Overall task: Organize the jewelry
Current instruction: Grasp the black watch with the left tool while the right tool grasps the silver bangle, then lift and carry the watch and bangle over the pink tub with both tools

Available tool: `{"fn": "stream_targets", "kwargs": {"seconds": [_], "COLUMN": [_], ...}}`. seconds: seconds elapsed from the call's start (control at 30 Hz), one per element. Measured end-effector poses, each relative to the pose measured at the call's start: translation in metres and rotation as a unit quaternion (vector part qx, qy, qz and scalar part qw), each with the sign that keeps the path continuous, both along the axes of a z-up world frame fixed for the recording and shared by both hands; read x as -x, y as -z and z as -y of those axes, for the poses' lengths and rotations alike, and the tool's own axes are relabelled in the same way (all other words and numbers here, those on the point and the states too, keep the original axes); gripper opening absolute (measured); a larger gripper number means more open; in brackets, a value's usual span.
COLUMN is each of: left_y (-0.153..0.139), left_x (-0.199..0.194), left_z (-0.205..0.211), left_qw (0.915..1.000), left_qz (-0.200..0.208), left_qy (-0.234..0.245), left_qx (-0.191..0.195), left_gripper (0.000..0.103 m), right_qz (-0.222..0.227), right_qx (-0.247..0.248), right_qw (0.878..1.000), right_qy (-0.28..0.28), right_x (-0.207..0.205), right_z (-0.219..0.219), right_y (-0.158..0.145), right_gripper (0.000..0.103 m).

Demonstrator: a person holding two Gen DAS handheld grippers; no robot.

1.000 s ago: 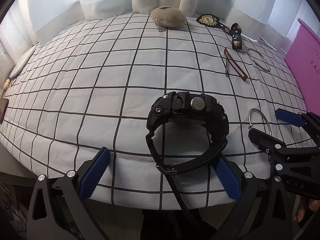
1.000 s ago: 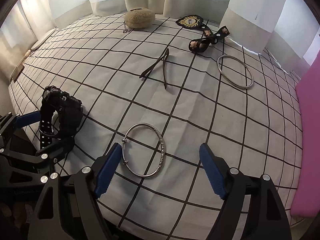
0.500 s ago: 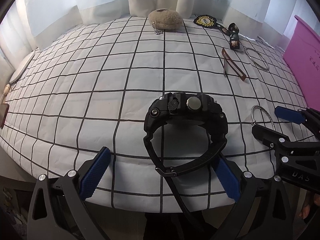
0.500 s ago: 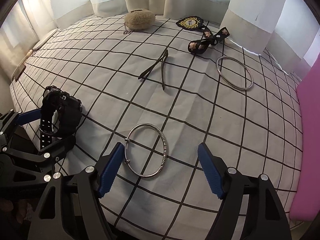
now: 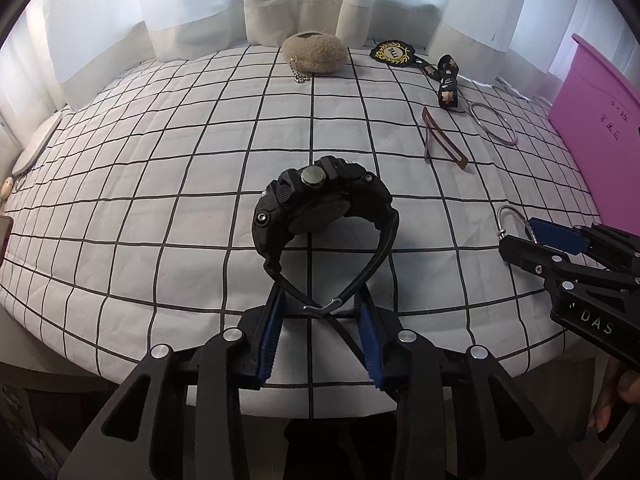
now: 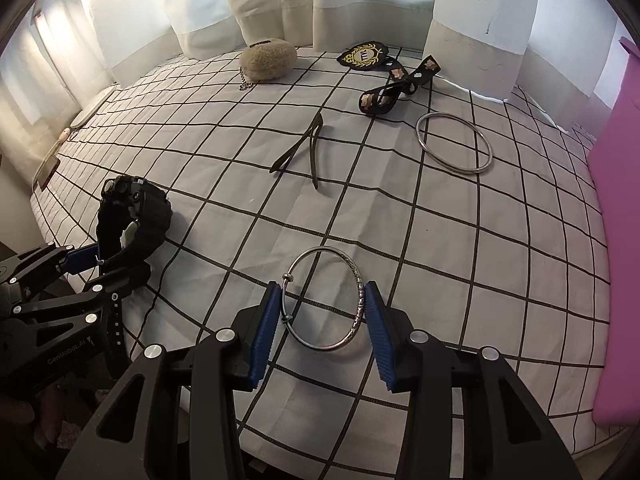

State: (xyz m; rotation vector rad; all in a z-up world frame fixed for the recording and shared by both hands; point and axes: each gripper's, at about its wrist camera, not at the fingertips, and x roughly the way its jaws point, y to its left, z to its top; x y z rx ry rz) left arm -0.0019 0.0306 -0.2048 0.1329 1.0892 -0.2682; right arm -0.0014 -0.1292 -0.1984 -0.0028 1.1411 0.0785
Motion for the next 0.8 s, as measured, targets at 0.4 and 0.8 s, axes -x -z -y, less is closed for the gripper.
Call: {"fn": "stream_targets", "kwargs": {"seconds": [0.4, 0.8], "left_y": [-0.004, -0.031], "left_x": [0.000, 0.001], "left_z": [-0.009, -0.026], "left_qw": [0.9996, 0.9970], "left_qz": [0.000, 0.033], "left_qy": [-0.012, -0.021], "left_qx": [0.025, 0.066], "left_gripper": [0.015, 0.003], "right_qz": [0.002, 0.010], "right_qx": [-0.002, -0.008], "right_qw": [1.000, 1.000], "right_qy": [0.004, 0.013], "right_x": [0.001, -0.001], "right_z": [0.001, 0.006], "right_y": [-0.002, -0.007], "right_gripper": [0.041, 0.041]}}
